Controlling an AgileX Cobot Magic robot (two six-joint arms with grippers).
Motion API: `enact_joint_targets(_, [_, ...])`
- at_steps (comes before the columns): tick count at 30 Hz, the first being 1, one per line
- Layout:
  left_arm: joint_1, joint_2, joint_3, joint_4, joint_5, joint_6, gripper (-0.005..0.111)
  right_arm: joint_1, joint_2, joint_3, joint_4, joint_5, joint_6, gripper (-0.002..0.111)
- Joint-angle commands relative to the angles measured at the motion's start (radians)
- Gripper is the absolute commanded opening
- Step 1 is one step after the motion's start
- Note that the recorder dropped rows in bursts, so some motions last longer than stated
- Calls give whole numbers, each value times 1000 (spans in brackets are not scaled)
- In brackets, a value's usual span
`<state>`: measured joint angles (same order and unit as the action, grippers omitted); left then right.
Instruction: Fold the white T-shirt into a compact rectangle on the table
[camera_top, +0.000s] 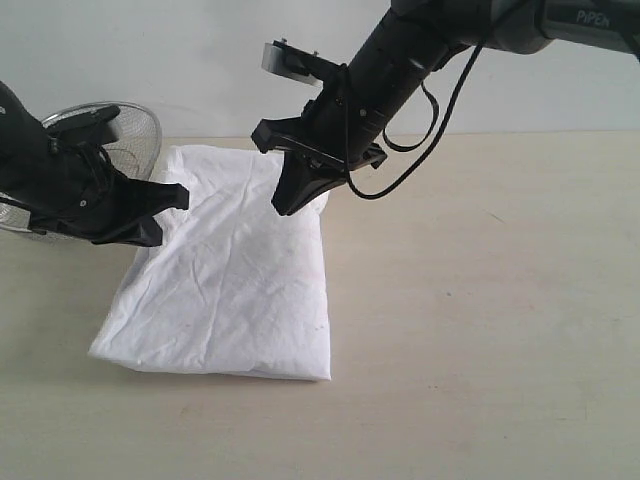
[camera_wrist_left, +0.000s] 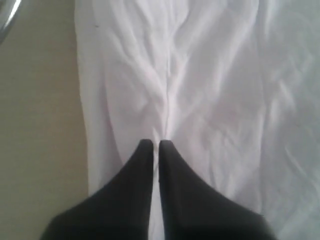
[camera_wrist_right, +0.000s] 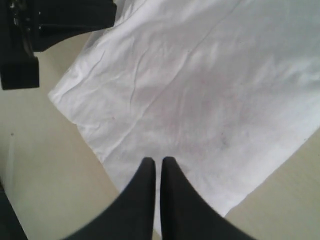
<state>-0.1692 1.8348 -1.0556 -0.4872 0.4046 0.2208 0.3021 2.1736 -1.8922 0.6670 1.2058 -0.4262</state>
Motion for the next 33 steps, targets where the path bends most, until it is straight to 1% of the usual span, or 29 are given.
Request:
enact_joint_targets(1, [37,0,-7,21,-8,8,4,-3,-8,-4,7,9,-1,0])
enact_joint_targets(5, [64,0,-7,38,12,3,4,-3,-8,-4,2,7,-3,0])
enact_joint_targets(10, [67,-63,-2,38,126,3,4,-3,-8,-4,-60,-47,9,0])
enact_joint_targets(13, [67,-86,-2,16,165,8,4,20,13,-4,-23,-72,-2,0])
enact_joint_targets(16, [67,-89,-2,-24,171,54,4,71,45,-4,-16,-93,-24,0])
enact_joint_targets(20, [67,-84,-2,-29,169,71,4,122,109,-4,-48,-155,-20,0])
enact_joint_targets(26, [67,-113,-2,-67,189,93,4,126,190,-4,-58,-193,-8,0])
enact_joint_targets(33, [67,-280,-2,-72,173,100,4,126,222,-4,-121,-250,28,0])
